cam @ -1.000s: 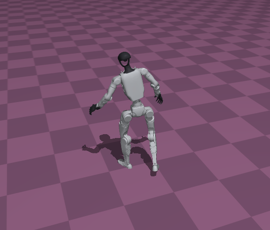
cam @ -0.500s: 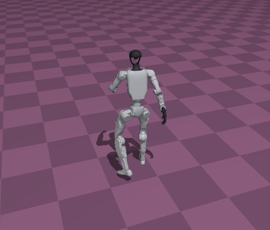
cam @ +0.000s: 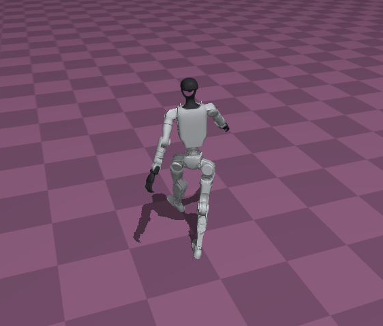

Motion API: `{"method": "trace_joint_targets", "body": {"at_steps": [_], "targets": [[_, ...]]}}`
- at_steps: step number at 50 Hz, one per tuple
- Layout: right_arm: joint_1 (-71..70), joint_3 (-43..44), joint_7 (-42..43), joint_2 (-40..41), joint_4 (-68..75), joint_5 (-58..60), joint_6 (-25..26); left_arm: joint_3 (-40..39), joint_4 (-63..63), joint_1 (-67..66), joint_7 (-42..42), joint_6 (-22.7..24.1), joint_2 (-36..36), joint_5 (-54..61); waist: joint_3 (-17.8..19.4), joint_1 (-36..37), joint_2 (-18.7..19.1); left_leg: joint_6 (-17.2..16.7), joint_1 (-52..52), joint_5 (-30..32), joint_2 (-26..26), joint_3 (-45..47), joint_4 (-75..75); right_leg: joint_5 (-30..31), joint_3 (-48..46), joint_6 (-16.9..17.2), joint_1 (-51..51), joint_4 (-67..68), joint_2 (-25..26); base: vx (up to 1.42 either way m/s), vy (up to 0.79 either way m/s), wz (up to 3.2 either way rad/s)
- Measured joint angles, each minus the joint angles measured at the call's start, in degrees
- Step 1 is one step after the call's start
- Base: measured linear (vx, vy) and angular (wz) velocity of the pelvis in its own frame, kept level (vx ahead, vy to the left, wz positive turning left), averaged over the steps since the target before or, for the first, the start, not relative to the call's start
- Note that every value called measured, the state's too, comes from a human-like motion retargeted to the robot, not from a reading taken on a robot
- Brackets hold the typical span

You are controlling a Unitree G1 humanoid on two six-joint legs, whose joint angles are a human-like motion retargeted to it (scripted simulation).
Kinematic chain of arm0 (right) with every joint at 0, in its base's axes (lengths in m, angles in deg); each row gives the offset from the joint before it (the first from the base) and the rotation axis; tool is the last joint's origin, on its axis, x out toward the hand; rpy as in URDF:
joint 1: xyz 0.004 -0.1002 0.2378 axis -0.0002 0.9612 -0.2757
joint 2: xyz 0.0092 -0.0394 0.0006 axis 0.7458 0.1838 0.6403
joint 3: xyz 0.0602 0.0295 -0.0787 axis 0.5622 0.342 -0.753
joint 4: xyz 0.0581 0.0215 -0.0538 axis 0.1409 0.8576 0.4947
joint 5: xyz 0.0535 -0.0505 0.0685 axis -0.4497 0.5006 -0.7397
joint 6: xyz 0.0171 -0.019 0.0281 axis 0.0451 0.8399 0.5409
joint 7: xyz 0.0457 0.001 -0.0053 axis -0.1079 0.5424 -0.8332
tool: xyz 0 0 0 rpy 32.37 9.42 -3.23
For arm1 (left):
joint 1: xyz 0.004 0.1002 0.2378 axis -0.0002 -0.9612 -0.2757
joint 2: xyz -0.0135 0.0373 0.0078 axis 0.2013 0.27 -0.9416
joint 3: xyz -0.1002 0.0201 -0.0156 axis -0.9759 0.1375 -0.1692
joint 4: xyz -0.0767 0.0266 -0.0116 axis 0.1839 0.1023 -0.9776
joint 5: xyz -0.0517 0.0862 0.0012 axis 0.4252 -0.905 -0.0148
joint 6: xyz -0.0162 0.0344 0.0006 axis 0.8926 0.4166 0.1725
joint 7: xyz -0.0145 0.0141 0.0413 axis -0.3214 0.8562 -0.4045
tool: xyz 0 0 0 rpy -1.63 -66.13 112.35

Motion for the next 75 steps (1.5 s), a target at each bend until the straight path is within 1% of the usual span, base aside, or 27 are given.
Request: {"method": "trace_joint_targets", "body": {"at_steps": [4,7,10,12,13,15,17,18,20,22,25,29,33,40,43,46,49,52,55,57,60,62,63,65,68,72,75], "targets": [[-8.65,-3.52,1.02,0.42,-5.79,-1.35,0.21,0.75,2.76,0.16,0.82,0.05,-1.71,2.40,0.84,6.39,0.87,1.65,-0.07,-5.89,-3.60,1.96,4.39,0.74,4.23,-1.48,1.19,3.29,-1.62,0.63,0.23,-1.12],[-13.33,-6.48,2.80,3.14,-10.92,-1.50,0.00,1.26,3.34,1.66,-0.12,0.21,-2.85,3.10,1.10,9.06,-0.16,4.45,1.75,-9.93,-5.69,1.78,5.72,3.05,7.34,-1.14,1.42,6.25,-2.45,0.73,0.26,-1.00],[-15.10,-10.21,4.05,6.93,-16.92,-1.67,-0.96,3.59,2.84,4.62,0.00,0.38,-3.38,2.53,1.64,9.19,-2.10,7.32,4.94,-8.60,-7.54,0.87,2.32,9.17,9.54,1.87,1.30,10.35,-2.64,0.76,0.29,-0.58],[-13.96,-12.23,3.43,8.57,-21.02,-1.65,-1.50,6.81,3.19,7.98,1.94,0.18,-2.86,-0.93,2.45,7.48,-2.80,7.70,7.04,-8.83,-8.25,-0.78,1.97,15.57,8.67,5.50,-0.44,16.55,-1.59,0.72,0.26,0.30],[-12.83,-12.99,2.66,9.05,-22.68,-1.61,-1.69,8.76,4.09,9.83,3.08,0.09,-2.23,-3.59,2.77,6.39,-2.86,7.42,7.78,-9.63,-8.04,-2.00,2.88,18.79,6.79,7.09,-2.23,21.04,-0.56,0.68,0.17,0.87],[-9.22,-13.39,0.44,9.46,-25.39,-1.33,-2.24,12.20,7.59,13.57,5.64,0.67,-0.40,-12.56,2.47,3.25,-2.26,9.26,5.73,-14.04,-4.40,-4.84,11.83,23.90,-1.90,7.62,-8.40,30.58,0.33,0.63,0.22,1.25],[-4.86,-13.57,-0.64,9.17,-25.18,-0.99,-2.17,14.78,14.81,16.59,3.92,1.34,1.45,-15.36,1.47,1.25,-0.69,11.38,4.74,-17.64,-5.23,-7.46,15.33,22.26,-11.83,6.14,-16.29,39.44,-6.20,0.57,0.55,1.14],[-2.66,-13.39,-0.88,9.04,-24.17,-0.99,-2.04,15.52,19.34,17.84,2.04,1.83,2.48,-14.84,1.10,0.46,0.56,11.30,5.25,-18.30,-5.43,-8.77,15.37,20.06,-17.74,2.66,-19.11,42.08,-9.85,0.58,0.48,1.14],[1.65,-11.86,-1.71,8.59,-20.71,-1.09,-1.58,16.22,29.65,19.94,-1.95,3.38,4.68,-11.87,0.79,-1.66,3.58,10.20,6.87,-19.37,-6.07,-12.08,15.25,15.06,-27.52,-3.25,-22.02,43.12,-15.87,0.59,0.38,1.40],[5.81,-8.50,-2.89,8.07,-15.72,-1.33,-0.78,16.35,40.44,21.36,-4.61,5.44,7.70,-9.12,0.83,-4.75,6.61,8.24,8.90,-20.65,-6.87,-16.21,15.73,10.88,-32.56,-5.41,-22.48,38.34,-17.98,0.60,0.33,1.82],[11.83,-1.23,-3.92,7.25,-7.72,-2.92,0.48,15.81,54.45,23.42,-6.12,7.83,14.28,-9.53,0.92,-10.61,9.64,5.77,11.54,-22.75,-9.13,-23.21,17.17,7.85,-32.69,-4.07,-23.16,26.41,-17.38,0.61,0.27,2.14],[19.44,9.03,-1.62,5.44,0.06,-10.07,1.66,14.95,62.83,28.02,-9.86,9.45,23.65,-14.18,0.99,-19.84,9.80,4.86,14.98,-24.94,-15.46,-32.78,17.90,14.81,-24.63,1.57,-25.91,10.72,-17.74,0.60,0.19,2.31],[26.25,16.64,1.90,3.15,4.99,-17.04,2.14,16.51,61.89,35.11,-12.54,9.09,29.74,-11.88,2.20,-28.90,8.85,3.43,19.95,-26.59,-20.76,-41.99,18.66,20.22,-24.28,4.77,-28.39,0.97,-20.18,0.60,0.11,2.25],[36.69,20.49,0.03,0.37,7.17,-22.26,1.87,23.42,55.59,52.83,-6.02,9.87,35.35,-9.12,6.73,-39.51,6.41,-0.70,30.33,-27.83,-24.63,-54.02,19.38,25.45,-37.47,7.25,-33.29,-7.76,-18.15,0.59,0.01,1.56],[40.57,21.25,-1.54,0.17,4.80,-23.96,1.11,27.72,55.71,60.60,-4.92,10.85,36.79,-7.25,7.15,-43.49,5.25,-2.20,32.07,-27.78,-25.02,-57.67,20.44,26.04,-46.55,7.62,-35.97,-9.24,-15.15,0.58,-0.13,1.22],[45.25,23.67,-1.27,0.52,1.24,-26.84,-0.21,33.54,57.77,66.55,-6.84,11.51,36.63,-4.05,5.30,-49.29,5.28,-2.80,32.29,-25.66,-25.56,-63.13,21.55,24.93,-53.23,7.62,-36.71,-8.65,-13.91,0.67,-0.08,1.82],[50.68,26.66,-0.33,2.38,-0.77,-31.22,-1.52,40.54,61.48,70.09,-8.34,12.17,34.76,-2.76,2.27,-54.52,5.95,-3.87,33.68,-20.84,-25.77,-71.17,21.06,21.43,-49.11,6.77,-35.30,-7.72,-12.92,0.79,-0.09,2.17],[53.60,27.14,-0.14,4.72,1.17,-34.85,-1.48,45.21,65.96,71.15,-5.25,12.48,32.13,-5.26,0.50,-55.31,5.63,-5.91,35.71,-14.89,-26.63,-77.44,22.27,18.98,-41.30,1.83,-32.32,-8.25,-12.26,0.80,-0.16,1.03],[52.19,25.02,-2.38,6.88,6.39,-33.58,0.82,46.33,69.57,70.31,2.15,11.45,29.84,-8.99,0.79,-52.40,3.28,-5.91,32.72,-11.90,-27.78,-74.44,34.44,16.73,-39.20,-3.15,-28.20,-6.08,-13.97,0.73,-0.23,0.08],[50.24,22.65,-4.12,8.29,8.13,-28.86,2.45,44.97,69.96,67.03,5.93,9.90,28.62,-11.38,0.87,-50.74,1.92,-5.37,24.93,-13.69,-22.95,-67.49,47.57,14.18,-39.07,-5.28,-26.87,-3.53,-12.88,0.61,-0.52,-0.04],[47.77,19.36,-5.54,9.73,5.94,-20.74,3.30,41.72,66.95,59.20,7.61,7.30,26.46,-15.61,0.58,-47.75,-0.66,1.30,15.16,-19.89,-12.33,-55.51,58.73,10.82,-37.64,-5.41,-24.76,-0.52,-11.20,0.61,-0.46,-0.45],[46.82,18.03,-6.54,10.16,2.17,-17.43,2.96,39.15,62.79,53.33,8.05,6.14,25.20,-18.64,0.00,-44.98,-3.04,4.89,12.04,-23.56,-7.68,-49.93,57.52,9.19,-35.57,-4.53,-23.03,0.87,-10.32,0.62,-0.38,-0.95],[46.54,17.60,-7.18,10.21,0.23,-16.73,2.67,37.80,60.43,50.43,8.64,5.82,24.66,-19.84,-0.42,-43.35,-4.22,5.68,11.13,-24.56,-6.38,-47.91,55.08,8.50,-34.27,-4.04,-22.14,1.50,-9.82,0.63,-0.36,-1.19],[46.20,16.86,-8.51,9.83,-3.00,-16.35,1.93,35.20,55.69,44.93,10.19,5.29,23.75,-20.77,-1.45,-39.67,-6.26,5.52,9.86,-24.51,-5.46,-45.59,47.86,7.32,-31.34,-3.04,-20.32,2.60,-8.60,0.64,-0.32,-1.39],[45.02,14.84,-7.54,6.76,-6.93,-13.49,-0.19,30.09,48.11,37.46,9.58,5.37,22.07,-20.38,-2.26,-33.86,-7.56,2.46,8.66,-20.24,-5.73,-44.73,35.06,6.01,-25.98,-1.30,-16.86,3.34,-6.01,0.64,-0.24,-1.66],[40.74,13.33,-2.97,1.08,-11.29,-10.63,-2.93,22.71,36.42,29.14,4.86,5.28,17.85,-17.85,-2.12,-27.68,-6.12,-1.81,6.88,-8.56,-4.10,-41.44,20.63,5.41,-18.19,-0.09,-10.68,1.89,-1.58,0.60,-0.15,-1.75],[35.35,12.72,-0.78,-2.66,-13.24,-11.47,-3.73,18.15,26.33,25.06,2.13,4.28,13.85,-14.02,-1.79,-23.33,-3.68,-3.15,5.97,0.59,-2.59,-37.06,10.98,5.00,-11.53,-0.11,-6.09,0.99,1.34,0.58,-0.08,-1.89]]}}
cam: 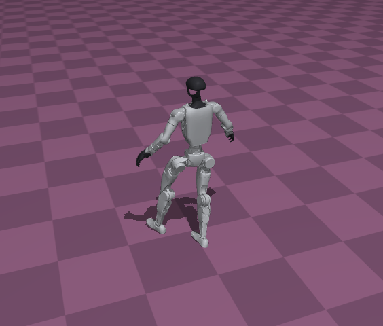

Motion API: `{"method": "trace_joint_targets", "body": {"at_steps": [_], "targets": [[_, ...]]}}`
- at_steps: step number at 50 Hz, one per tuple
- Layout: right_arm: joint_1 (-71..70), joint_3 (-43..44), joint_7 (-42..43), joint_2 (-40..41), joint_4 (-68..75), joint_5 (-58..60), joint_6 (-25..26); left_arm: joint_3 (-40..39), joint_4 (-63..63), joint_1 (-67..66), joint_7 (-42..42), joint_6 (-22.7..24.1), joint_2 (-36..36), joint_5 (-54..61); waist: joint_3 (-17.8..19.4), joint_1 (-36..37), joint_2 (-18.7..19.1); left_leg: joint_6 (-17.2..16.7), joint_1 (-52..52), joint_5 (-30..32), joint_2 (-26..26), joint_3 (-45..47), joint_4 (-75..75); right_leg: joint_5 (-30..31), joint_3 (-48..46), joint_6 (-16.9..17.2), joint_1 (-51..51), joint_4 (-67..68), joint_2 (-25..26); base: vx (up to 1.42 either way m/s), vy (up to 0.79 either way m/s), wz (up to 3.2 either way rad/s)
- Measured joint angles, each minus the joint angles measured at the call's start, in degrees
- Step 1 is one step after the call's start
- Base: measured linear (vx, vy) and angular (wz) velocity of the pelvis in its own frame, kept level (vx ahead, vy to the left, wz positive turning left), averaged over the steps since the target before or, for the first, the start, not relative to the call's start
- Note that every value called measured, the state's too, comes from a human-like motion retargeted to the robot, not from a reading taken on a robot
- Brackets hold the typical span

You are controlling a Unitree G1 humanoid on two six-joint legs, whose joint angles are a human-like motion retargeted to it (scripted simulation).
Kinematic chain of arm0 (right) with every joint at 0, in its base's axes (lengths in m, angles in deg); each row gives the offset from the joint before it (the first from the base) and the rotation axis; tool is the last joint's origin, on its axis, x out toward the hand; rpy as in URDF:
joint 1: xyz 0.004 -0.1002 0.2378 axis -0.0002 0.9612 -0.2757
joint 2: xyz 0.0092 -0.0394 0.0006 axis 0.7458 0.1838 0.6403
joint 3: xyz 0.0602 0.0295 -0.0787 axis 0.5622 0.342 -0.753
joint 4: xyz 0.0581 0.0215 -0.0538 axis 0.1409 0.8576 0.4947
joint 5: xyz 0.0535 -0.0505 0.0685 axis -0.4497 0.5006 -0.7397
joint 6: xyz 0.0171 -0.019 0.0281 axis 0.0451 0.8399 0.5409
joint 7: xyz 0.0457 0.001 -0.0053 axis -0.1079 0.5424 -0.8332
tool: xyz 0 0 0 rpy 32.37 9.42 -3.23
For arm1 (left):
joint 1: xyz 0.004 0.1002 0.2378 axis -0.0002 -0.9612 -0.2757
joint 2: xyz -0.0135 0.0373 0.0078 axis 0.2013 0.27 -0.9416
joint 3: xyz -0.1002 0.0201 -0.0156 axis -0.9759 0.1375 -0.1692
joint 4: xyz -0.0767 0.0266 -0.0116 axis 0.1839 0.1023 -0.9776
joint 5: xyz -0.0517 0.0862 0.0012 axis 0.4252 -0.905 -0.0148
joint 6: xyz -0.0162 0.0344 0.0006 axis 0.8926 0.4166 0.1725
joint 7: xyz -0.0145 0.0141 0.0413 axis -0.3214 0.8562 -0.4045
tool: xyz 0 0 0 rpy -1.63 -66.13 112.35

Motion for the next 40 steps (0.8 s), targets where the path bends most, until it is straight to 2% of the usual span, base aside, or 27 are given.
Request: {"method": "trace_joint_targets", "body": {"at_steps": [2,5,8,12,15,19,20,22,24,25,28,30,32,33,36,40], "targets": [[-3.98,0.40,0.74,-1.70,-0.99,-1.93,-0.03,-2.24,-6.87,-1.50,-0.64,-1.09,-2.61,2.70,0.16,3.21,1.65,-0.73,-0.63,2.48,0.20,4.97,-5.23,-0.70,4.30,-0.01,2.47,0.17,0.94,0.58,-0.02,-1.91],[-10.29,1.60,2.30,-3.02,-1.58,-4.07,-0.01,-5.23,-16.02,-3.03,-0.36,-2.55,-6.07,5.17,0.47,8.15,4.11,-2.65,-2.14,1.30,-0.29,14.46,-9.75,-1.63,10.09,0.20,5.40,0.87,1.51,0.57,0.03,-1.79],[-16.30,1.61,4.20,-2.47,-1.01,-4.20,0.23,-8.34,-21.59,-5.36,0.95,-3.83,-8.49,5.54,0.49,13.00,5.79,-1.69,-4.01,0.21,-1.20,22.93,-9.20,-1.54,15.20,-0.03,7.17,1.60,1.27,0.56,0.07,-1.61],[-22.80,-2.45,4.66,0.36,-1.41,-5.28,1.11,-12.81,-24.47,-8.66,2.33,-4.88,-10.63,6.94,0.46,19.10,4.85,2.15,-6.00,-3.77,-3.96,30.92,-2.70,-0.70,20.93,-0.70,7.23,3.00,-1.12,0.59,0.11,-1.48],[-23.63,-6.28,0.55,3.56,-5.30,-6.24,1.27,-15.41,-24.35,-11.41,2.75,-4.40,-11.13,9.13,0.59,23.07,2.52,4.15,-6.17,-9.34,-7.19,28.53,-0.25,0.62,24.54,-0.22,7.51,3.82,-3.08,0.69,0.16,-1.33],[-20.25,-8.49,-9.39,7.49,-11.63,-4.16,1.35,-17.02,-24.46,-12.89,3.00,-4.84,-11.01,11.42,1.01,25.52,-0.29,11.80,-2.51,-10.54,-9.72,26.83,-5.41,6.36,27.13,3.51,7.15,7.99,-3.41,0.71,0.17,-0.83],[-19.02,-8.85,-11.60,8.30,-12.75,-3.50,1.45,-16.93,-24.74,-12.65,3.11,-5.27,-10.90,11.30,1.27,25.62,-0.77,13.48,-1.18,-10.41,-9.96,26.82,-6.53,8.18,26.98,4.90,6.55,10.34,-3.08,0.67,0.18,-0.13],[-15.70,-9.64,-15.20,9.77,-13.57,-1.29,1.89,-16.09,-25.26,-11.95,5.75,-5.80,-10.92,3.95,1.00,23.45,-0.83,17.33,-1.86,-14.18,-7.44,26.57,0.34,12.47,22.35,6.94,3.43,17.52,-1.90,0.64,0.17,0.30],[-13.21,-10.92,-16.27,10.47,-12.38,1.74,2.34,-13.15,-23.52,-10.17,7.49,-6.26,-10.55,-0.72,1.19,21.78,0.00,18.00,-1.00,-16.10,-6.19,25.03,2.82,14.86,13.29,7.21,-2.57,27.99,-2.58,0.55,0.21,0.38],[-12.06,-11.52,-16.17,10.62,-11.30,3.43,2.50,-11.23,-21.91,-9.24,8.34,-6.32,-10.31,-3.05,1.19,20.87,0.63,18.18,-0.64,-16.83,-5.92,24.31,3.57,15.15,7.59,6.45,-6.29,33.48,-4.22,0.49,0.29,0.43],[-8.86,-11.67,-12.79,10.46,-5.68,8.20,2.00,-4.77,-12.13,-7.40,8.52,-3.91,-8.04,-7.83,1.45,17.29,4.48,16.58,1.74,-17.96,-5.02,21.45,3.66,10.15,-10.77,-2.43,-13.42,43.05,-13.24,0.45,0.29,0.67],[-7.70,-11.01,-9.79,10.60,-0.22,9.78,2.40,-1.10,-4.26,-5.67,5.37,-1.83,-5.24,-5.72,1.00,14.51,5.49,15.62,2.31,-18.75,-5.94,19.24,3.17,7.57,-19.23,-3.44,-18.92,47.94,-19.41,0.47,0.24,1.02],[-6.26,-8.80,-6.39,10.69,5.68,9.20,2.58,1.25,3.31,-4.36,2.06,0.51,-2.30,-4.00,1.48,10.40,8.19,12.55,4.21,-19.48,-5.85,15.76,3.36,4.30,-24.26,-5.02,-19.01,43.78,-20.06,0.46,0.21,1.37],[-5.42,-7.45,-5.08,10.58,8.47,7.93,2.59,2.04,6.54,-3.72,0.72,1.69,-1.02,-3.74,1.48,8.53,9.47,10.97,4.96,-19.70,-5.88,14.33,3.49,2.10,-24.79,-6.65,-19.04,39.74,-19.05,0.43,0.19,1.39],[-4.99,-3.69,-0.83,10.44,16.86,2.11,3.84,3.20,13.93,-0.05,-3.79,3.65,2.48,3.18,2.47,2.42,11.15,8.13,6.62,-21.11,-7.38,9.84,4.49,-0.45,-22.91,-6.01,-21.82,28.75,-16.89,0.41,0.14,1.42],[-4.04,-0.24,2.35,10.28,22.56,-4.49,5.22,6.89,15.87,8.98,-8.01,4.01,6.04,7.49,4.62,-4.63,10.79,7.75,9.59,-22.51,-12.05,4.08,4.49,3.44,-16.28,-4.32,-25.04,12.20,-16.16,0.37,0.09,1.44]]}}
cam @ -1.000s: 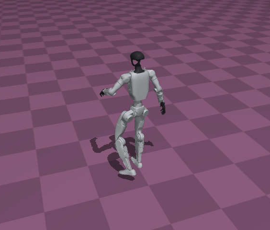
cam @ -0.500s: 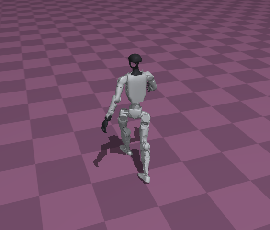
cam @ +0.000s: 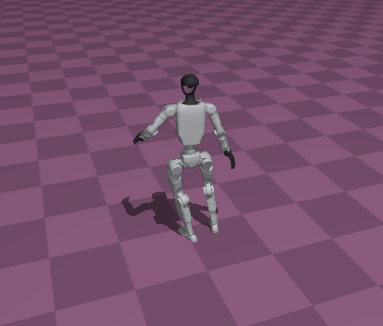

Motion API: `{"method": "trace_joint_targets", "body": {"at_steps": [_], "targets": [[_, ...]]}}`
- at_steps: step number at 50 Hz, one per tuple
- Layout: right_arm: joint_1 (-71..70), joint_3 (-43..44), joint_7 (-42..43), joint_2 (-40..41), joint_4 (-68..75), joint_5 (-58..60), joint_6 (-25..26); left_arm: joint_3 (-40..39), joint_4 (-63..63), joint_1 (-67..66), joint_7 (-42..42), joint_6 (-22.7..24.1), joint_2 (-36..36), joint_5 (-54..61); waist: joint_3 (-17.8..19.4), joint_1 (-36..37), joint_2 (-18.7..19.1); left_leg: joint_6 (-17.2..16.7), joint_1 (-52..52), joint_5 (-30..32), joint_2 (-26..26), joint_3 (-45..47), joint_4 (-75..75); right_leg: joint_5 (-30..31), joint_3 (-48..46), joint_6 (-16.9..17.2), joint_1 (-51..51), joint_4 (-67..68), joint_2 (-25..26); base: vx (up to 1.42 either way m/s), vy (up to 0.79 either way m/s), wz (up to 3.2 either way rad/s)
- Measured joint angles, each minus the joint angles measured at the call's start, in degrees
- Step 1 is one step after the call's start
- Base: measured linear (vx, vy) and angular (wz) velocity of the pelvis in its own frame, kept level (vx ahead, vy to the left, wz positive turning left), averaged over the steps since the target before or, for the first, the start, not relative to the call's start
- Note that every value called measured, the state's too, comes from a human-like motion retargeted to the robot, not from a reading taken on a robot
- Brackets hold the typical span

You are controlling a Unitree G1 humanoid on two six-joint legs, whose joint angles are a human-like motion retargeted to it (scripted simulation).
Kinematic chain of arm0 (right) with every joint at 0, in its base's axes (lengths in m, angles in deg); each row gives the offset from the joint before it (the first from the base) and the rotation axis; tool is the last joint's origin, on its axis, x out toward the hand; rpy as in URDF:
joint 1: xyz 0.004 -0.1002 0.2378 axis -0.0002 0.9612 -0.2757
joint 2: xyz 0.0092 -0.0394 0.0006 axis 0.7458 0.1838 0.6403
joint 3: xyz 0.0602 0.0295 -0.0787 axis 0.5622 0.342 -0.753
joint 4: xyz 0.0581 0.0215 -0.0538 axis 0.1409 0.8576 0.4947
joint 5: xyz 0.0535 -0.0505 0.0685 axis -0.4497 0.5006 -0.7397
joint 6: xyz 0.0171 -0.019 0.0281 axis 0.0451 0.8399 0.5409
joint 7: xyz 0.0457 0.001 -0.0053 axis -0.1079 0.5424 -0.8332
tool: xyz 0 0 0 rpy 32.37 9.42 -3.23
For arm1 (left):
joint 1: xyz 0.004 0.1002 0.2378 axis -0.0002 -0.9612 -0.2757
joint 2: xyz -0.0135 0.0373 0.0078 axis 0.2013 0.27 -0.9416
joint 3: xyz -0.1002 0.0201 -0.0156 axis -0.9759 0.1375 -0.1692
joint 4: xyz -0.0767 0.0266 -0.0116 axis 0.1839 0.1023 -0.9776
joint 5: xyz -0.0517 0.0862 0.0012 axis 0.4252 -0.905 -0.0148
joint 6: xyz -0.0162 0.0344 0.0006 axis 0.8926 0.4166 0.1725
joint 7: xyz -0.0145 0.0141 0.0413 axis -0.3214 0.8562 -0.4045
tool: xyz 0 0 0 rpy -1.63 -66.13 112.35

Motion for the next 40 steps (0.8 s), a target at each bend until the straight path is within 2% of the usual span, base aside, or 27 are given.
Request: {"method": "trace_joint_targets", "body": {"at_steps": [2,4,7,8,9,12,14,18,23,25,28,30,32,35,38,40], "targets": [[0.87,0.38,0.31,0.10,0.06,-2.09,-0.10,3.15,-2.27,5.63,0.25,-0.78,1.18,-3.71,1.47,-3.90,-0.46,0.04,2.29,-0.41,-2.48,-3.24,-0.38,4.18,0.65,1.72,-0.04,-7.02,-0.24,0.36,0.08,1.55],[1.79,0.58,-0.60,0.23,-1.01,-2.95,-0.49,6.27,-4.89,10.93,2.77,-1.63,2.20,-9.94,2.80,-7.72,-0.87,-0.37,4.77,-0.82,-4.52,-6.22,-0.63,8.63,-3.17,3.69,0.49,-11.74,-0.56,0.38,0.08,1.43],[3.20,0.96,-2.99,0.56,-3.92,-1.71,-1.25,9.41,-6.53,15.87,8.18,-1.87,3.93,-17.14,3.42,-11.85,-1.46,-1.25,8.31,-1.57,-6.57,-8.72,-1.20,12.88,-16.60,6.03,0.54,-12.62,-1.07,0.42,0.05,0.82],[3.89,1.85,-3.66,1.00,-5.39,-0.24,-1.48,10.03,-6.44,17.15,10.01,-1.62,4.67,-17.54,3.59,-12.70,-1.76,-1.62,9.89,-1.82,-6.85,-9.23,-1.93,12.47,-22.54,8.30,-0.46,-8.42,-2.12,0.48,0.02,0.25],[4.38,2.10,-4.00,1.26,-6.51,0.53,-1.82,10.30,-6.06,17.59,10.69,-1.47,5.01,-17.38,3.17,-12.88,-2.00,-1.45,11.05,-2.15,-7.47,-8.67,-2.38,11.99,-28.09,8.61,-0.57,-6.87,-2.45,0.48,0.01,-0.14],[5.16,2.06,-4.37,1.66,-9.48,0.69,-3.21,10.30,-4.26,17.97,10.69,-1.03,5.02,-15.88,1.04,-12.75,-2.40,-1.24,12.15,-2.35,-10.00,-6.99,-2.17,8.00,-42.40,4.87,2.17,-11.19,-0.32,0.41,0.02,-0.37],[6.27,3.02,-4.40,2.05,-11.57,-0.57,-3.93,9.47,-2.72,17.87,10.47,-1.00,4.67,-13.80,0.07,-12.93,-2.02,-2.04,12.33,-2.41,-10.72,-7.24,-0.88,5.52,-45.83,3.47,4.26,-15.09,1.62,0.43,0.02,-0.15],[8.17,4.96,-5.13,1.71,-11.68,-2.34,-3.76,6.82,-1.09,15.07,12.34,-1.50,2.34,-13.66,-2.86,-12.94,0.54,-4.11,11.78,-1.59,-10.89,-7.24,2.89,2.78,-43.64,0.11,7.01,-20.17,3.74,0.44,0.04,-0.15],[6.82,7.95,-4.69,-0.17,-7.47,0.52,-1.37,6.26,-0.88,10.53,16.16,-2.66,-1.46,-14.75,-5.41,-15.04,4.04,-5.92,11.50,2.25,-10.32,-9.00,7.02,2.86,-42.01,0.79,9.62,-21.50,4.13,0.44,0.01,-0.07],[5.30,8.93,-3.66,0.12,-6.17,1.64,-0.45,7.41,-0.35,9.46,17.06,-3.32,-1.34,-12.25,-5.35,-14.99,4.14,-7.25,10.08,4.26,-9.54,-9.35,11.64,0.28,-41.01,0.12,8.40,-14.20,1.34,0.42,-0.05,-0.53],[3.42,7.54,-1.70,1.16,-7.26,0.13,-1.34,8.73,-0.17,8.57,16.94,-3.53,-0.17,-11.20,-5.64,-15.04,2.56,-10.30,3.40,7.67,-8.28,-7.90,25.99,-1.93,-37.68,-1.11,8.03,-11.17,-1.02,0.35,-0.03,-0.80],[2.74,5.78,-1.43,1.67,-9.47,0.77,-2.23,8.25,-0.82,7.51,16.40,-3.87,-0.05,-11.88,-5.63,-14.38,1.88,-10.51,-0.95,8.89,-4.98,-5.20,36.14,-3.23,-34.29,-1.89,7.67,-9.40,-1.30,0.32,-0.05,-1.37],[2.62,3.72,-1.77,1.81,-12.95,3.29,-2.67,6.91,-2.21,6.00,15.71,-4.61,-1.07,-13.13,-5.33,-13.11,1.10,-7.12,-3.31,7.71,0.09,-1.21,43.42,-4.01,-29.74,-1.76,7.44,-7.90,-1.03,0.30,-0.08,-1.88],[2.60,0.74,-1.83,1.32,-19.58,7.63,-3.01,5.04,-4.98,3.97,14.36,-5.81,-3.75,-14.88,-4.27,-10.96,-0.60,0.97,-4.54,3.53,6.51,3.78,47.94,-4.35,-21.66,-0.09,7.04,-5.91,-0.85,0.26,-0.05,-2.35],[2.51,-2.17,-0.37,0.70,-26.30,8.93,-4.30,4.97,-8.04,1.89,11.70,-6.11,-6.63,-14.65,-3.24,-8.54,-2.58,5.20,-6.02,-0.47,7.36,2.82,44.83,-4.42,-11.90,2.48,6.34,-4.81,0.22,0.21,0.00,-2.87],[1.54,-3.90,0.87,-0.03,-29.80,8.66,-5.72,5.05,-10.47,0.40,9.11,-5.25,-9.20,-15.05,-2.24,-7.87,-2.83,4.99,-7.50,-2.01,5.99,-0.63,40.54,-3.04,-5.52,3.33,9.76,-11.89,2.82,0.16,0.06,-3.11]]}}
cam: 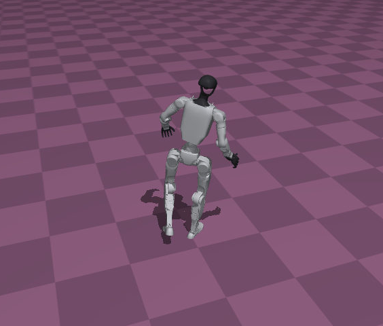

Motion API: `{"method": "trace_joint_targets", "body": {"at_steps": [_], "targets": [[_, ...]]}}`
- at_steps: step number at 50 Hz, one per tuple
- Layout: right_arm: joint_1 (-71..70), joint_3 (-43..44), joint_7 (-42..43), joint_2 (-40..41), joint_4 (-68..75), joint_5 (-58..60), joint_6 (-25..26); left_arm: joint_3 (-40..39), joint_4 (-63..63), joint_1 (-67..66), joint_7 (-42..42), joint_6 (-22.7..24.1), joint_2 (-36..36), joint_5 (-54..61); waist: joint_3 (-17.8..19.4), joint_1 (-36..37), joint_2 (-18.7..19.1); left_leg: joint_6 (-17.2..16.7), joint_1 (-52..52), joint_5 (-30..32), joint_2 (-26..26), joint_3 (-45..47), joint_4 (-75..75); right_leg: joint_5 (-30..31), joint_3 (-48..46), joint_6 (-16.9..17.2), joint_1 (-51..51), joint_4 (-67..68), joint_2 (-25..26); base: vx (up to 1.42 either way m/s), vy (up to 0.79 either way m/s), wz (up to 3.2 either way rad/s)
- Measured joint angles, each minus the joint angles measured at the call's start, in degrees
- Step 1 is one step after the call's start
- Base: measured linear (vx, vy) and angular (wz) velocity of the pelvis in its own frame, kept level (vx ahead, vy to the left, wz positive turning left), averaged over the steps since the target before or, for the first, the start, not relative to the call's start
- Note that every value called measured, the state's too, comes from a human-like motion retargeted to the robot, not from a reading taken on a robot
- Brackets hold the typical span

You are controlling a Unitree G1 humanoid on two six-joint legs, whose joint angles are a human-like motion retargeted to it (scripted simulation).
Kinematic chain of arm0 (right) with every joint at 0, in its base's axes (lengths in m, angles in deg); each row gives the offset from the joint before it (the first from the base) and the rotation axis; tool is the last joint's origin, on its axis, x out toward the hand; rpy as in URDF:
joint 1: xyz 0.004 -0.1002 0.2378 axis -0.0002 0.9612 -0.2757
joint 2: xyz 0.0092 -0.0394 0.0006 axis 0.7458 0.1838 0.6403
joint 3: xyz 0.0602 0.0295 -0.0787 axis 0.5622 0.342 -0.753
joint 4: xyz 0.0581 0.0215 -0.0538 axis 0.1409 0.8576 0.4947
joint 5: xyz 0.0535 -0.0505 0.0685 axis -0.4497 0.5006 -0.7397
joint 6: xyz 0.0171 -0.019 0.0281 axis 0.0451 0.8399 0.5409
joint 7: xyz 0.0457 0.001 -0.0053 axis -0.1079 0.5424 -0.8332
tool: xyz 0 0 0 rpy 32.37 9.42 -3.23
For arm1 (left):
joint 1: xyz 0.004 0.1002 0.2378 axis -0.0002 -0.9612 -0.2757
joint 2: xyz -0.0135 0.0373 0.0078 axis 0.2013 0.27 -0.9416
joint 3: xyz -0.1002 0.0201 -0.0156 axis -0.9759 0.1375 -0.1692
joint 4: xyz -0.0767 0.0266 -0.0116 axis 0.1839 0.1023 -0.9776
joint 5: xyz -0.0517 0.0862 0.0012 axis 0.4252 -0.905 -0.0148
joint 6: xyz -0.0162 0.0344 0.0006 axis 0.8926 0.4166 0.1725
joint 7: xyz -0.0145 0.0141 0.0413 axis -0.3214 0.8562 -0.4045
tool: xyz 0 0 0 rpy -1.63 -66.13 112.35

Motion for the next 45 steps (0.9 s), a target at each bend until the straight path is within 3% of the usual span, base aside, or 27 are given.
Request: {"method": "trace_joint_targets", "body": {"at_steps": [6,9,10,13,15,20,23,27,30,35,38,42,45], "targets": [[-4.82,-4.36,2.09,1.13,-3.07,-0.60,-0.41,-0.09,-4.04,-6.82,-0.55,1.70,-5.92,2.91,3.40,3.21,-2.10,-4.85,0.53,0.44,-9.26,-21.93,-24.99,3.17,23.54,4.05,0.22,-2.01,5.18,0.11,0.08,-3.73],[-6.87,-5.78,2.36,2.46,-3.35,0.17,-0.98,-1.06,-2.90,-9.82,0.63,3.34,-6.29,1.88,5.86,5.20,-3.53,-6.55,2.22,3.81,-10.33,-33.26,-35.71,4.82,35.58,5.07,0.28,-3.02,8.64,0.01,0.08,-3.91],[-7.16,-6.20,2.65,2.79,-3.92,0.04,-1.31,-1.49,-2.20,-10.90,0.33,3.78,-6.18,2.07,6.61,5.39,-4.03,-7.37,2.50,5.08,-9.66,-34.73,-37.48,4.95,39.13,4.79,0.24,-3.21,9.83,-0.04,0.08,-3.45],[-8.12,-7.71,3.00,2.58,-6.72,-1.61,-2.25,-2.57,-1.23,-12.53,-2.51,4.21,-5.70,5.12,9.20,3.90,-6.04,-9.50,2.86,4.30,-6.06,-27.10,-35.39,1.71,45.10,1.48,-1.07,-1.43,12.34,-0.07,0.09,-2.97],[-8.09,-8.62,2.83,1.74,-8.55,-2.82,-2.50,-1.60,-2.65,-11.56,-3.95,3.56,-5.03,6.92,10.22,2.79,-7.15,-9.00,2.66,1.89,-3.46,-20.29,-32.80,-2.23,41.31,-1.10,-4.23,2.34,12.62,-0.09,0.08,-2.53],[-4.69,-8.57,3.08,-1.31,-5.94,-3.52,-2.06,5.72,-8.92,-2.97,0.21,0.47,-0.54,-0.91,9.50,2.69,-7.06,-5.34,2.74,-1.54,1.27,-8.35,-32.03,-7.06,3.87,-5.53,-10.78,7.71,1.64,-0.07,0.03,-2.17],[-3.88,-6.04,1.63,-2.39,2.11,-0.77,-0.39,6.32,-10.85,3.62,0.41,0.90,1.77,-2.77,9.18,3.02,-5.77,-6.10,3.22,-1.87,3.61,-2.67,-32.65,-6.76,-7.69,-4.40,-12.92,9.96,-2.81,0.01,-0.03,-1.80],[-4.24,-2.07,3.77,-2.65,14.03,-2.25,1.01,3.87,-12.20,11.37,-6.42,0.69,2.27,6.21,10.34,1.79,-3.51,-6.89,4.93,-1.24,5.77,3.57,-32.65,-4.28,-5.73,-2.19,-16.88,10.68,-5.74,0.06,-0.09,-1.41],[-2.58,-0.05,3.88,-4.22,18.44,-1.33,2.07,1.17,-11.86,15.67,-9.73,1.10,3.18,11.39,11.59,-1.01,-1.39,-7.26,6.28,-1.30,7.22,7.35,-31.53,-3.83,-9.26,-0.97,-18.29,10.21,-10.15,0.14,-0.14,-1.05],[5.81,3.38,2.10,-7.73,13.45,-5.06,3.04,-0.59,-6.16,20.01,-14.72,1.68,4.04,14.76,12.10,-4.77,3.45,-6.87,9.26,0.60,7.91,13.84,-33.13,0.36,-18.70,0.28,-21.83,12.85,-17.62,0.26,-0.23,-1.02],[12.30,3.82,0.46,-7.85,8.31,-7.40,3.96,-1.76,1.65,18.31,-18.64,3.78,2.99,21.42,10.92,-5.12,4.28,-6.24,11.03,5.35,8.26,16.44,-31.74,0.74,-19.44,-0.39,-22.77,14.87,-18.68,0.41,-0.43,-1.28],[16.79,2.30,-2.96,-3.97,8.86,-7.46,5.57,-5.32,10.69,13.72,-18.00,6.07,0.09,29.57,10.40,-3.00,1.59,-6.13,8.75,13.62,11.96,10.41,-16.59,-2.02,-15.34,-3.54,-19.78,15.56,-16.16,0.53,-0.58,-1.60],[16.49,1.01,-5.18,-0.04,13.40,-6.50,6.54,-6.46,14.68,11.62,-13.56,5.51,-1.51,28.72,11.14,-0.90,-0.94,-8.01,3.50,9.77,13.37,-0.64,-6.42,-7.73,-9.98,-4.58,-19.06,22.83,-14.25,0.56,-0.57,-1.50]]}}
